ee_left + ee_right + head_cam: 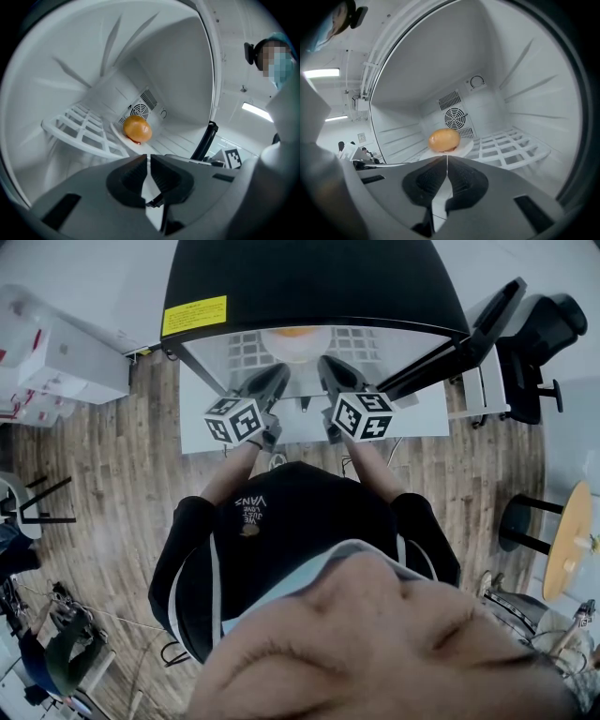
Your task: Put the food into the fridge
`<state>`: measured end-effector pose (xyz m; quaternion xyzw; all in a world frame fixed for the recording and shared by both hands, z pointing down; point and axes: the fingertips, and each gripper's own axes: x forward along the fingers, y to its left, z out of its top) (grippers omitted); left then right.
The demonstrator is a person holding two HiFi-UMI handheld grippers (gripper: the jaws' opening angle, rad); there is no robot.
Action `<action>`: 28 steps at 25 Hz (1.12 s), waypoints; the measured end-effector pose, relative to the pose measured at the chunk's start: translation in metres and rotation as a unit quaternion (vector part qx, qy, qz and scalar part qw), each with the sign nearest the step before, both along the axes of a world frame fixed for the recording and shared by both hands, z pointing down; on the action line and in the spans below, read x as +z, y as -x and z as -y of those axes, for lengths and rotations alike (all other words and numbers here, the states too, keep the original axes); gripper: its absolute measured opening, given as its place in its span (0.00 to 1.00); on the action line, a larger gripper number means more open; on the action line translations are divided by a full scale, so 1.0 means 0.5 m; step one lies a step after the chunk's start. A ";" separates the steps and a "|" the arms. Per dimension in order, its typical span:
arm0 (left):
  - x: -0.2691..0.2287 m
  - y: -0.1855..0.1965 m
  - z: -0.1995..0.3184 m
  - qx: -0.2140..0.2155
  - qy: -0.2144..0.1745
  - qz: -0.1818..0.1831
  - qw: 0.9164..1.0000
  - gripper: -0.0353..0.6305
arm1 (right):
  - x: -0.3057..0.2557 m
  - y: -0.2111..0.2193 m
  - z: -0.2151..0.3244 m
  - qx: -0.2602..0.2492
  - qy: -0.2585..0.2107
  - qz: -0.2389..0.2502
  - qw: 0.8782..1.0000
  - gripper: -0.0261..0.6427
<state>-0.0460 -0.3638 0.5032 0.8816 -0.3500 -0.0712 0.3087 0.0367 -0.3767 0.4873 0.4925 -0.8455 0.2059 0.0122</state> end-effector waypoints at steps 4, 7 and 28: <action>-0.008 -0.004 -0.009 -0.007 -0.009 0.002 1.000 0.10 | -0.009 -0.007 -0.009 0.001 -0.007 -0.002 1.000 0.06; -0.012 0.003 -0.016 -0.020 -0.016 0.006 1.000 0.10 | -0.012 -0.009 -0.020 -0.002 -0.012 -0.006 1.000 0.06; -0.021 -0.030 -0.157 -0.043 -0.030 0.019 0.998 0.10 | -0.025 -0.036 -0.147 -0.025 -0.026 -0.003 0.999 0.06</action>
